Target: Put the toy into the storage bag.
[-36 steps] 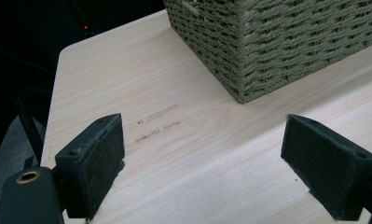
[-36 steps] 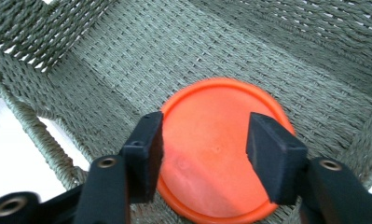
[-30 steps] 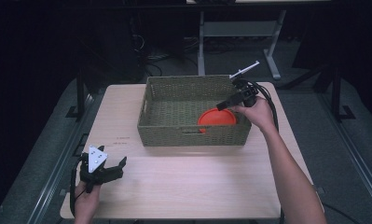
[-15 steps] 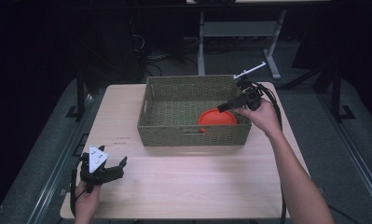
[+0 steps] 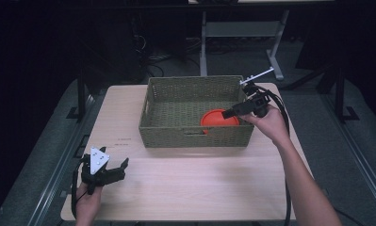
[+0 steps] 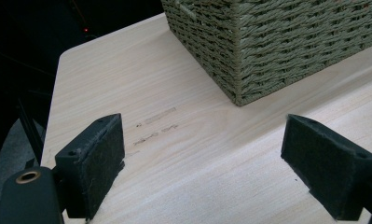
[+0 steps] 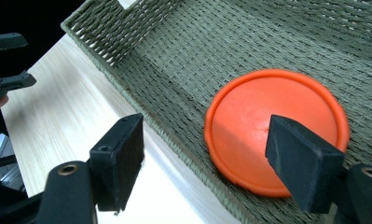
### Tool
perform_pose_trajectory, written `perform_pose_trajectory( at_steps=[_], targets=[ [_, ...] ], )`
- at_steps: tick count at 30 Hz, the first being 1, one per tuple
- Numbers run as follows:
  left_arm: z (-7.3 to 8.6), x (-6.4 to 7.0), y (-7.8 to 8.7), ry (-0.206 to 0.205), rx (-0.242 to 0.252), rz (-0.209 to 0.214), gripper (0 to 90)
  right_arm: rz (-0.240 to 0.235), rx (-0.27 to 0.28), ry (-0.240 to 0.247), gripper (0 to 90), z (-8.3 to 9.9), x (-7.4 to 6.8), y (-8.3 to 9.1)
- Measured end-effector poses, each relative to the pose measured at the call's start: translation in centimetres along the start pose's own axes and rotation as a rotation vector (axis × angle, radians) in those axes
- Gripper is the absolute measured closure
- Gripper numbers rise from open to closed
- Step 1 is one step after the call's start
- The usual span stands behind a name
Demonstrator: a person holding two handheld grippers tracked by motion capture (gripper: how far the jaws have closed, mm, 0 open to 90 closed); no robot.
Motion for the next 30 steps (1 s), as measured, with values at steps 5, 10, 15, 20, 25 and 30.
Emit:
perform_pose_trajectory(
  at_steps=[5,10,15,20,25,30],
  targets=[
    [0.0,0.0,0.0,-0.004,-0.004,0.0,12.9,-0.004,0.012,0.003,27.5,0.6,-0.4,0.5],
    [0.0,0.0,0.0,-0.003,-0.005,0.0,12.8,-0.01,0.016,0.006,27.2,1.2,-0.7,0.9],
    [0.0,0.1,0.0,-0.003,-0.005,0.001,12.8,-0.016,0.021,0.006,27.0,1.7,-1.0,1.3],
    [0.0,0.1,0.1,-0.005,-0.005,-0.001,12.8,-0.028,0.021,0.015,27.0,2.5,-1.5,1.6],
    [0.0,0.1,0.0,-0.004,-0.002,0.001,12.8,-0.039,0.045,0.025,27.0,3.2,-1.8,2.1],
    [0.0,0.1,0.0,-0.003,-0.004,0.0,12.9,-0.042,0.051,0.03,26.9,3.9,-2.0,2.3]
  ],
)
Point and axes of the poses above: each handheld gripper's, and its own axes: y roughly backward along the jaws, z roughly out of its underside, x roughly to its right, the point moved 9 cm from there along -y, roughly forward along the jaws, and after that the axes turned 2 degrees about -z, right-handed, at the moved point
